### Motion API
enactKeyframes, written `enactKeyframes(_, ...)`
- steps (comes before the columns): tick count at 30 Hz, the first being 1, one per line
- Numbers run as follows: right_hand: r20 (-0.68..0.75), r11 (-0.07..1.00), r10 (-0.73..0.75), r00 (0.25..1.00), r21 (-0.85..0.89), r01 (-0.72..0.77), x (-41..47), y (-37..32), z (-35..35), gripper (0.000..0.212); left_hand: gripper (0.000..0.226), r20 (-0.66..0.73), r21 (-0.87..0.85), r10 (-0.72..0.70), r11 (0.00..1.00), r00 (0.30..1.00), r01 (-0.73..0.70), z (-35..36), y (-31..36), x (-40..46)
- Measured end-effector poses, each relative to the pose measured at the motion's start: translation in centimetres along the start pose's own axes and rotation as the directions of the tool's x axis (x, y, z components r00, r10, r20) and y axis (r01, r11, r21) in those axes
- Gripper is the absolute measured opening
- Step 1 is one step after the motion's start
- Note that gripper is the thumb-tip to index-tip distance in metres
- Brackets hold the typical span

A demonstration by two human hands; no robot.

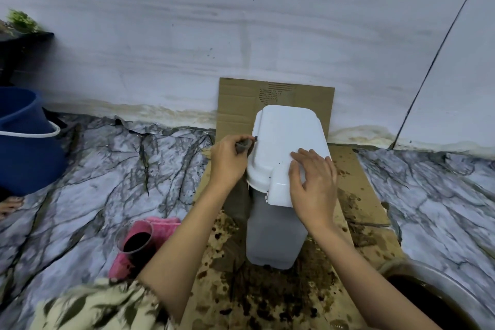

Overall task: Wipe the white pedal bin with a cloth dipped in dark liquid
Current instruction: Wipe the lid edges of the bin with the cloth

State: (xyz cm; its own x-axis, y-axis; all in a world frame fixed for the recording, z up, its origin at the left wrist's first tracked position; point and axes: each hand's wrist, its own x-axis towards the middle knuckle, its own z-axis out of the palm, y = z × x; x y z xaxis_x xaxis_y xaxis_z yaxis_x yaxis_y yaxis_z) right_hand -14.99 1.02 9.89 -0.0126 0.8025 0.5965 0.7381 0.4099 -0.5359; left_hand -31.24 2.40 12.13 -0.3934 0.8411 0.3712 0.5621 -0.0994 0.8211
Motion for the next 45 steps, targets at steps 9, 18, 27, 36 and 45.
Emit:
enactKeyframes(9,-0.053,0.999,-0.026,0.998,0.020,0.027,0.3,0.4,0.4,0.048,0.023,0.142,0.003,-0.187,0.982,0.972,0.189,4.3,-1.3,7.3)
enactKeyframes(18,-0.055,1.000,-0.005,0.998,0.022,0.006,0.2,0.5,0.3,0.035,0.030,0.228,0.288,0.133,0.937,0.964,-0.198,-0.6,-0.9,0.0)
enactKeyframes(27,-0.009,1.000,0.001,1.000,0.023,-0.001,0.1,0.2,0.1,0.040,0.026,0.264,0.046,0.318,0.939,0.911,-0.341,-3.6,2.8,-3.6)
enactKeyframes(36,-0.038,0.935,0.232,0.972,0.285,-0.212,0.1,0.1,0.1,0.066,0.020,0.459,0.212,0.320,0.867,0.829,-0.452,-0.5,4.2,0.0)
enactKeyframes(45,0.164,0.533,0.425,0.890,0.749,-0.393,1.0,0.0,-2.6,0.069,0.014,0.320,-0.265,0.218,0.955,0.922,-0.134,-4.4,9.9,-0.8)
